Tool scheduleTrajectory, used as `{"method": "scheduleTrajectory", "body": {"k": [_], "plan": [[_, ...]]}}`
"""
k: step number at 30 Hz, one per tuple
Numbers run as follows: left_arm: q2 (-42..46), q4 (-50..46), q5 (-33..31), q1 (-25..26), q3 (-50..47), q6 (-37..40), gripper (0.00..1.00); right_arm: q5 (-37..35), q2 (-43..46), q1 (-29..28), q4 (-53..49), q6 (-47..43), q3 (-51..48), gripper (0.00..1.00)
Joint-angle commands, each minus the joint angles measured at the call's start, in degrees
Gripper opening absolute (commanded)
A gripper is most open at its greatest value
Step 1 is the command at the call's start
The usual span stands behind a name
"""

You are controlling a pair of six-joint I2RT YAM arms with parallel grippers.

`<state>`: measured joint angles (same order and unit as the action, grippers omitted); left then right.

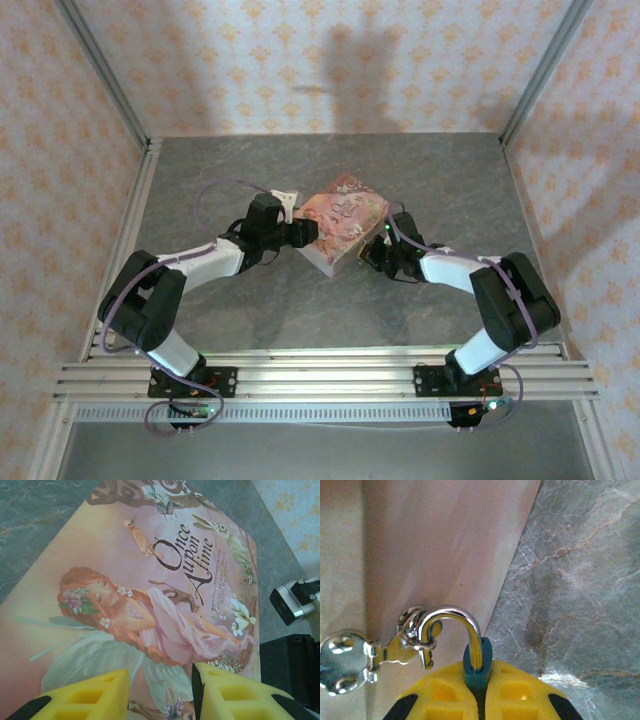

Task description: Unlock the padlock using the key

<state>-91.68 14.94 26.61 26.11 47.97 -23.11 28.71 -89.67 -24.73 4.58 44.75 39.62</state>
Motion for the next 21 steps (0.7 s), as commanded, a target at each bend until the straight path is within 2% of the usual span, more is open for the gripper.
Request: {"method": "scheduleTrajectory", "body": {"k": [1,6,12,21], "plan": [[-2.27,-2.07,-0.87,-0.97,-1.5,-0.56,0.39,-2.19,-1.04,0.94,-1.06,4.1,3.17,0.0],[-2.97,-1.5,-0.65,-1.15,-2.24,-0.66,0.38,-4.31,1.08,0.94,-3.06,7.22,7.32,0.0],[-3.87,-0.64,-0.52,-1.42,-2.56,-0.92,0.38,-13.32,0.87,0.97,-20.98,10.0,14.69,0.0],[-3.29,-0.44,0.59,-2.12,-2.06,-0.46,0.38,-14.16,1.63,0.97,-23.44,4.35,14.32,0.0]]}}
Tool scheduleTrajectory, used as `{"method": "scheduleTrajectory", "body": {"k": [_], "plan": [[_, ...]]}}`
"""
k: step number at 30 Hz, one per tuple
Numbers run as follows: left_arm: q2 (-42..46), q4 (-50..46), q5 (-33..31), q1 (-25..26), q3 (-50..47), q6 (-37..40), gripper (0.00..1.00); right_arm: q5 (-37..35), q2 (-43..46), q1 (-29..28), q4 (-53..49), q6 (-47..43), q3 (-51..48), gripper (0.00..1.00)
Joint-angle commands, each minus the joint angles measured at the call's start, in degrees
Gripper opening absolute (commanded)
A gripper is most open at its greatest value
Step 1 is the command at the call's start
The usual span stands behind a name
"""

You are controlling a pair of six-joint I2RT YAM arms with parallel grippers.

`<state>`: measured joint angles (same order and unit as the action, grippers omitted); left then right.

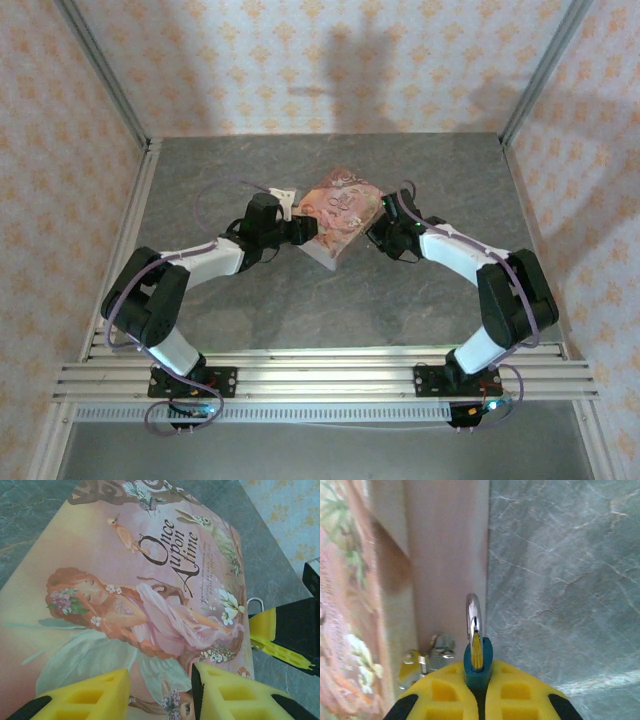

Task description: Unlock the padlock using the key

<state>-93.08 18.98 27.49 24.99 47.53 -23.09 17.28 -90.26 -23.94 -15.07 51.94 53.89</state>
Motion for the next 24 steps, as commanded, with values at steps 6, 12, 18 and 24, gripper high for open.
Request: {"method": "scheduleTrajectory", "body": {"k": [6,12,18,24], "plan": [[0.48,-5.24,0.2,-1.01,-0.62,-0.01,0.39,-4.69,5.68,0.19,-10.17,-8.03,0.93,0.0],[5.44,-8.68,-0.17,-1.01,0.62,0.67,0.4,1.37,6.07,-0.38,-11.97,-13.42,0.27,0.0],[13.17,-15.31,-3.39,-1.0,1.14,2.74,0.42,9.61,3.21,-3.78,-17.57,-25.51,0.86,0.0],[22.22,-23.63,-9.9,-1.0,-0.76,3.58,0.44,13.43,5.36,-7.74,-11.27,-25.02,-6.06,0.0]]}}
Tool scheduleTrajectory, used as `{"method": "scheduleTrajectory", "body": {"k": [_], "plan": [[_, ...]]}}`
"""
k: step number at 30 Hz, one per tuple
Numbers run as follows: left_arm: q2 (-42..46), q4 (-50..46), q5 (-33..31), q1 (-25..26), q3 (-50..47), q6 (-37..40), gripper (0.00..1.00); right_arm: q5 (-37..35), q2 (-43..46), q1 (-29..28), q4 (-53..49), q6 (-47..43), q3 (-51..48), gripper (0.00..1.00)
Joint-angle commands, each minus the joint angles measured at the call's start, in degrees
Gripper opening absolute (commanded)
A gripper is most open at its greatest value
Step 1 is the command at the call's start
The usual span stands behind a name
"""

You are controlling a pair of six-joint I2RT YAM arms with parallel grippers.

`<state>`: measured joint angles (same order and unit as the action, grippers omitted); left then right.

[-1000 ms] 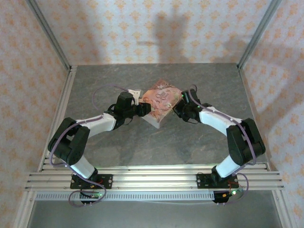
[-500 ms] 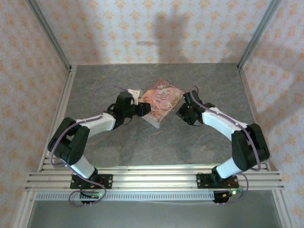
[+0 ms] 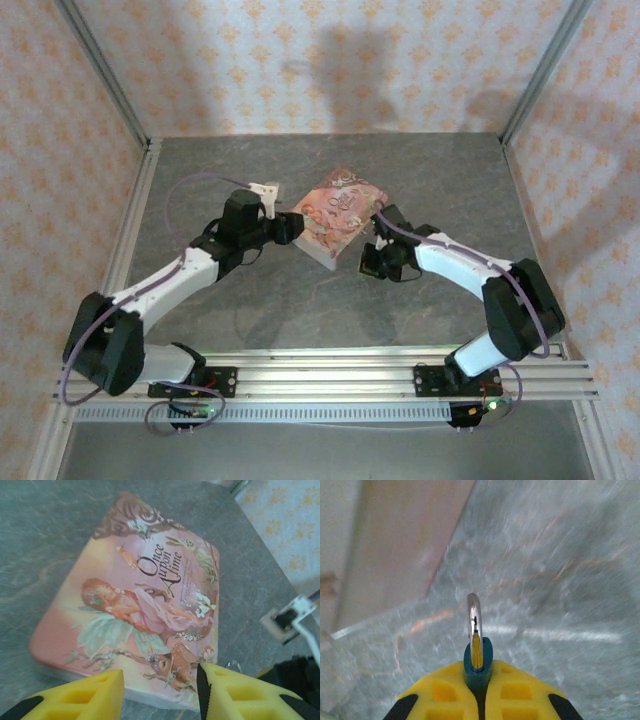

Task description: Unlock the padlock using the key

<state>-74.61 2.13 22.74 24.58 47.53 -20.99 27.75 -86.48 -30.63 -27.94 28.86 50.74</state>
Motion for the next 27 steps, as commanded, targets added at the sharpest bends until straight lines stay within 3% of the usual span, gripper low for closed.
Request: {"method": "scheduleTrajectory", "body": {"k": [1,6,10,16,20,24,27], "plan": [[5.04,-8.54,-6.4,-0.63,-1.03,1.48,0.45,2.95,1.99,-1.59,2.72,-1.49,-3.99,0.0],[11.1,-15.95,-12.44,-0.6,-3.4,0.86,0.46,3.02,1.7,-2.06,5.06,-1.08,-7.84,0.0],[15.67,-19.0,-14.35,-0.58,-6.21,-0.67,0.46,-1.14,-0.93,-2.09,1.59,-1.99,-6.88,0.05],[20.46,-23.55,-15.55,-0.61,-9.16,-2.03,0.46,-7.81,-0.35,-2.06,-2.32,-2.31,-5.03,0.37],[22.55,-26.71,-16.93,-0.63,-8.83,-1.53,0.48,-12.81,3.99,-2.07,-6.36,-2.98,-2.97,0.52],[22.3,-30.32,-19.18,-0.58,-5.86,0.7,0.56,-17.24,9.57,-1.97,-11.38,-4.72,0.94,0.63],[20.48,-33.2,-21.18,-0.67,-2.03,3.32,0.63,-22.42,14.4,-1.55,-14.92,-6.68,3.95,0.82]]}}
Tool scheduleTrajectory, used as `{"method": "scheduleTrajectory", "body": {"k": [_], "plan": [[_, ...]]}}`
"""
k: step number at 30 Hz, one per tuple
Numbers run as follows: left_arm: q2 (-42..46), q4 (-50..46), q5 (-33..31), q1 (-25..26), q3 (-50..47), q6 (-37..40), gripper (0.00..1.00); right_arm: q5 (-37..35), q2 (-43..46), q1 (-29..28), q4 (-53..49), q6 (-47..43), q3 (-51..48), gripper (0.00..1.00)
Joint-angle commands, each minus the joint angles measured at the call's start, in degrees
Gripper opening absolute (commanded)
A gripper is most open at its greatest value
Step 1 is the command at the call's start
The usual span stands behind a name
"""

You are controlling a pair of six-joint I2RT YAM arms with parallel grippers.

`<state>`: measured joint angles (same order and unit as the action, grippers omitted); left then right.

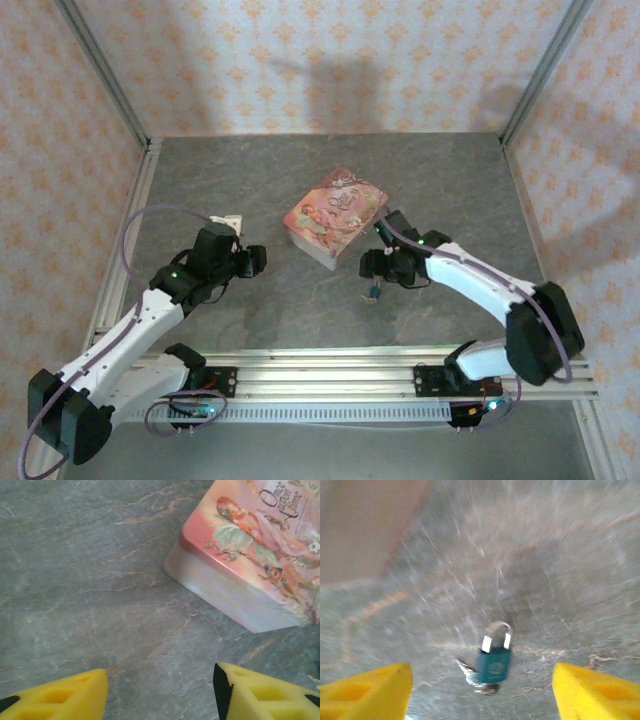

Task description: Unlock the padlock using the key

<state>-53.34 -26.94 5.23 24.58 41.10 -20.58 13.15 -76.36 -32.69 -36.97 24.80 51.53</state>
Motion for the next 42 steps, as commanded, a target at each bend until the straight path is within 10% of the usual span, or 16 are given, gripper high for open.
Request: {"method": "scheduleTrajectory", "body": {"k": [1,9,15,22,30,42], "plan": [[-1.67,-4.94,-4.36,-0.83,5.8,3.68,0.65,-10.07,5.95,0.68,-6.81,-3.44,3.98,0.86],[-6.63,-4.55,-10.76,-2.59,11.71,8.85,0.97,-33.39,16.07,4.03,-2.37,-11.45,3.14,0.99],[-7.3,4.63,-19.2,-7.47,7.46,12.74,1.0,-42.66,22.48,7.69,20.93,-23.07,-8.79,0.99],[-10.93,22.26,-22.18,-11.1,-2.6,24.33,1.0,-41.27,16.95,15.43,41.12,-21.23,-19.35,0.99],[-14.42,45.35,-19.42,-14.9,-14.52,20.63,1.0,-33.68,8.82,21.38,67.03,-23.37,-27.95,0.99],[-20.34,72.17,-16.72,-19.29,-23.8,21.59,1.0,-24.05,5.27,30.84,77.69,-24.09,-32.44,0.99]]}}
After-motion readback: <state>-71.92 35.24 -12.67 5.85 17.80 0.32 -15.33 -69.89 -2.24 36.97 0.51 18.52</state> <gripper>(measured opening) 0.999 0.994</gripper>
